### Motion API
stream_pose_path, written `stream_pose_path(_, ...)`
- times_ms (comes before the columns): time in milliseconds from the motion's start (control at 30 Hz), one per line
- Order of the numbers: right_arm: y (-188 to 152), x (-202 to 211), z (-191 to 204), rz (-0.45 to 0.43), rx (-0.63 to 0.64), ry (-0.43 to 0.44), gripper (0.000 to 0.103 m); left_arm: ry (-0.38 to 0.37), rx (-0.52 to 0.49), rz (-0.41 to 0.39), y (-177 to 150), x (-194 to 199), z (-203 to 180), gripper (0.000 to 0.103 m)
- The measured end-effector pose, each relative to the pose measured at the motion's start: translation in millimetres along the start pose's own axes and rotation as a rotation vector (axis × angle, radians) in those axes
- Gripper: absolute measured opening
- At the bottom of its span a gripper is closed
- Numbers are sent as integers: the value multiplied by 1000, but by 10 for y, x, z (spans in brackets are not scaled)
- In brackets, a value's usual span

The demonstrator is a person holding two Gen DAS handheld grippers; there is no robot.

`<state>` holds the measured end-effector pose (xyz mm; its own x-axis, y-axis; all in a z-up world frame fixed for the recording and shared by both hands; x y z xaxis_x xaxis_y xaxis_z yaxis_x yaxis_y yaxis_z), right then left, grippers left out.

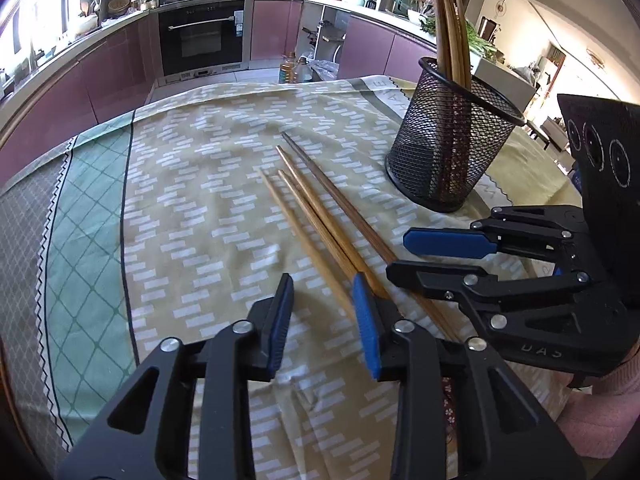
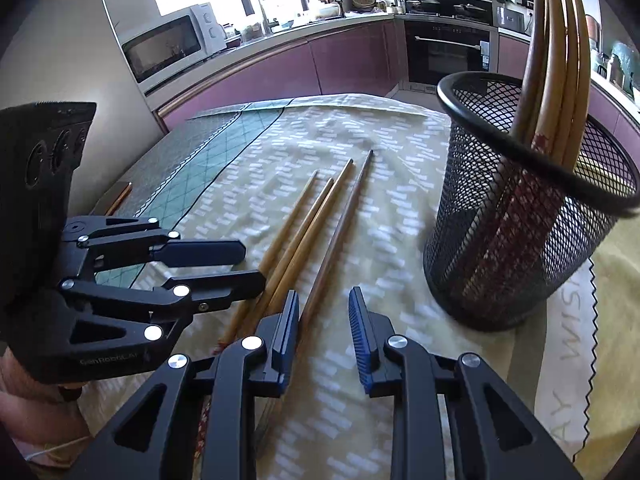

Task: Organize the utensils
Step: 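Close the left gripper on a wooden chopstick while the right gripper grasps another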

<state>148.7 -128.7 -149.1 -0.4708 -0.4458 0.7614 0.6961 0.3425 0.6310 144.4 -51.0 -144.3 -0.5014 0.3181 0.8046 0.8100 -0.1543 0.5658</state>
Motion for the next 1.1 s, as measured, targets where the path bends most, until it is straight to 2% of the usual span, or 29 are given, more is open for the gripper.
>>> stream_pose_path(167, -10, 7, -34, -6, -11, 3, 21, 1, -8, 0, 5, 0, 37, 22)
stream_pose_path(233, -28, 32, -52, -8, -28, 24, 11, 3, -7, -1, 5, -6, 45, 19)
stream_pose_path(300, -71, 76, -58, -7, -36, 28, 8, -2, -4, 0, -7, -1, 40, 16)
stream_pose_path(467, -174, 176, -54, 11, -34, 23, 9, 1, -12, 5, -75, 42, 30, 16)
stream_pose_path(600, -134, 145, -69, 14, -31, -5, 19, 17, -6, 5, -51, 26, 53, 17)
stream_pose_path(733, -46, 40, -59, 6, -26, -16, 19, 32, -7, 6, 4, -13, 61, 17)
stream_pose_path(800, -6, 4, -63, 0, -27, -26, 19, 41, -9, 4, 35, -36, 55, 16)
stream_pose_path(867, 11, -12, -60, -5, -25, -40, 13, 52, -6, 1, 51, -46, 52, 15)
stream_pose_path(1100, -22, 34, -152, -19, -83, 3, 6, 51, 43, -15, 49, -43, 82, 9)
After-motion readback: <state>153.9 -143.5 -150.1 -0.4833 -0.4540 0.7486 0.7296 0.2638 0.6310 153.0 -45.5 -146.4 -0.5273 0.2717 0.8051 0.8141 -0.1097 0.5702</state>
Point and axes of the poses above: each gripper's, at about its wrist camera, not at the fingertips, and x roughly against the way its jaws point, z to its left, y to its top, the point moved 4 cm from there along -x, roughly the way its jaws point, and after that the axes turned 4 degrees about x, right-handed, at the moved point
